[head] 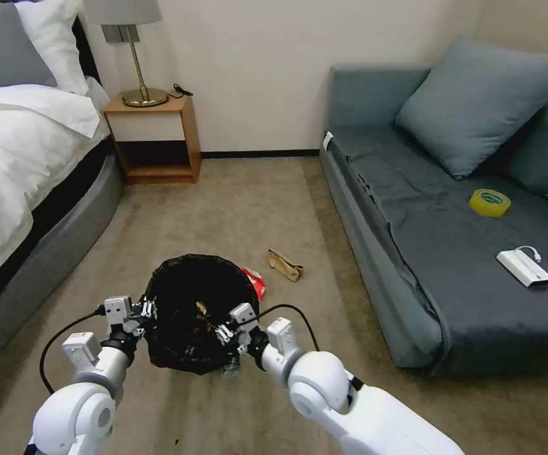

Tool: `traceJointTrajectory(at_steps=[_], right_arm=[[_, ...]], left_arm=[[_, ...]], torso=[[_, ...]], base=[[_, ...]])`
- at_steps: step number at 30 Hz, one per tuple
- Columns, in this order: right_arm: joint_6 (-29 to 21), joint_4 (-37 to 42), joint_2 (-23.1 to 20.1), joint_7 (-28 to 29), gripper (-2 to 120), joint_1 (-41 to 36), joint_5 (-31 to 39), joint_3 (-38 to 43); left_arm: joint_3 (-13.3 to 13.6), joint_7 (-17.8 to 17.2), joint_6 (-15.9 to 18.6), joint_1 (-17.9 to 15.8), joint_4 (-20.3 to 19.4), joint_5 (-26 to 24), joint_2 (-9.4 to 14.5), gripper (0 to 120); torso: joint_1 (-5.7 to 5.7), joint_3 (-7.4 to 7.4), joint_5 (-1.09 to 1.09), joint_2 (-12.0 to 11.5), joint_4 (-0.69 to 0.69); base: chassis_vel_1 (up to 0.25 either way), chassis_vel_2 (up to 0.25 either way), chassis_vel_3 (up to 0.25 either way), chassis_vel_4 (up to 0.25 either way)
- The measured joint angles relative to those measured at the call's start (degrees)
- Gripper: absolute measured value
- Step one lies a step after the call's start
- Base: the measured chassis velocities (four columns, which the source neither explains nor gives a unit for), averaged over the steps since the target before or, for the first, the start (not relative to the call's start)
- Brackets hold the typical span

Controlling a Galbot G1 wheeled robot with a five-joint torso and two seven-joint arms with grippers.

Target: Pick up the trash bin, then pick up the garbage on the floor and place it into the trash bin.

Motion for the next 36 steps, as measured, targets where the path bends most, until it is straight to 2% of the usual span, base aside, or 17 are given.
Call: traceJointTrajectory(at_steps=[1, 2, 5, 6, 8, 10, 12, 15, 21, 25, 36], right_arm=[[0.1, -0.3, 0.4, 0.0, 48, 0.5, -0.1, 0.1], [0.1, -0.3, 0.4, 0.0, 48, 0.5, -0.1, 0.1], [0.9, -0.5, 1.2, -0.2, 57, 0.9, -0.5, 1.4], [1.3, -0.5, 1.6, -0.3, 66, 0.9, -0.7, 2.5], [1.3, -0.6, 1.8, -0.3, 68, 0.9, -0.7, 2.9], [1.6, -1.4, 2.2, -0.4, 79, 0.8, -0.8, 4.7], [1.6, -2.0, 2.2, -0.4, 83, 0.9, -1.2, 5.1], [0.1, -4.5, 1.2, -0.5, 98, 0.8, -2.2, 5.1], [-5.6, -7.1, 1.0, -1.5, 100, 0.4, -1.6, 4.2], [-11.2, -11.1, 2.8, 0.4, 100, 1.8, 2.8, 1.4], [-14.0, -25.0, 9.1, 4.3, 100, 5.7, 6.8, -2.5]], left_arm=[[-0.5, 0.0, -0.2, -0.3, 0.4, 0.5, 0.1, 4], [-0.5, 0.0, -0.2, -0.3, 0.4, 0.5, 0.1, 4], [-2.0, -0.4, -1.2, -0.9, 1.9, 2.2, 0.0, 4], [-2.6, -0.6, -1.4, -1.2, 2.6, 2.5, -0.1, 4], [-2.8, -0.7, -1.5, -1.2, 2.9, 2.5, -0.1, 4], [-4.0, -0.6, -2.1, -1.3, 4.2, 3.0, -0.1, 4], [-4.4, -0.5, -2.3, -1.3, 4.6, 3.2, -0.2, 4], [-6.5, 0.5, -3.4, -1.1, 6.5, 4.2, -0.2, 4], [-8.9, 1.7, -4.6, -0.7, 7.7, 5.2, -0.3, 4], [-10.8, 2.3, -5.0, -0.4, 8.1, 5.3, -0.2, 4], [-14.6, 3.2, -5.3, -0.2, 8.7, 4.8, 0.5, 4]], torso=[[0.00, 0.00, 0.00, 0.0, 0.00], [0.00, 0.00, 0.00, 0.0, 0.00], [0.00, 0.00, 0.00, 0.0, 0.00], [0.00, 0.00, 0.00, 0.0, 0.00], [0.00, 0.00, 0.00, 0.0, 0.00], [0.00, 0.00, 0.00, 0.0, -0.01], [0.00, 0.00, 0.00, 0.0, -0.01], [0.00, 0.00, 0.00, 0.0, 0.00], [0.00, 0.00, 0.00, 0.0, -0.01], [0.00, 0.00, 0.00, 0.0, 0.00], [0.00, 0.00, 0.00, 0.0, 0.01]], base=[[0.000, 0.000, 0.000, 0.000], [0.000, 0.000, 0.000, 0.000], [0.000, 0.000, 0.000, 0.000], [0.000, 0.000, 0.000, 0.000], [0.000, 0.000, 0.000, 0.000], [0.000, 0.000, 0.000, 0.000], [0.000, 0.000, 0.000, 0.000], [0.000, 0.000, 0.000, 0.000], [0.000, 0.000, 0.000, 0.000], [0.000, 0.000, 0.000, 0.000], [0.000, 0.000, 0.000, 0.000]])
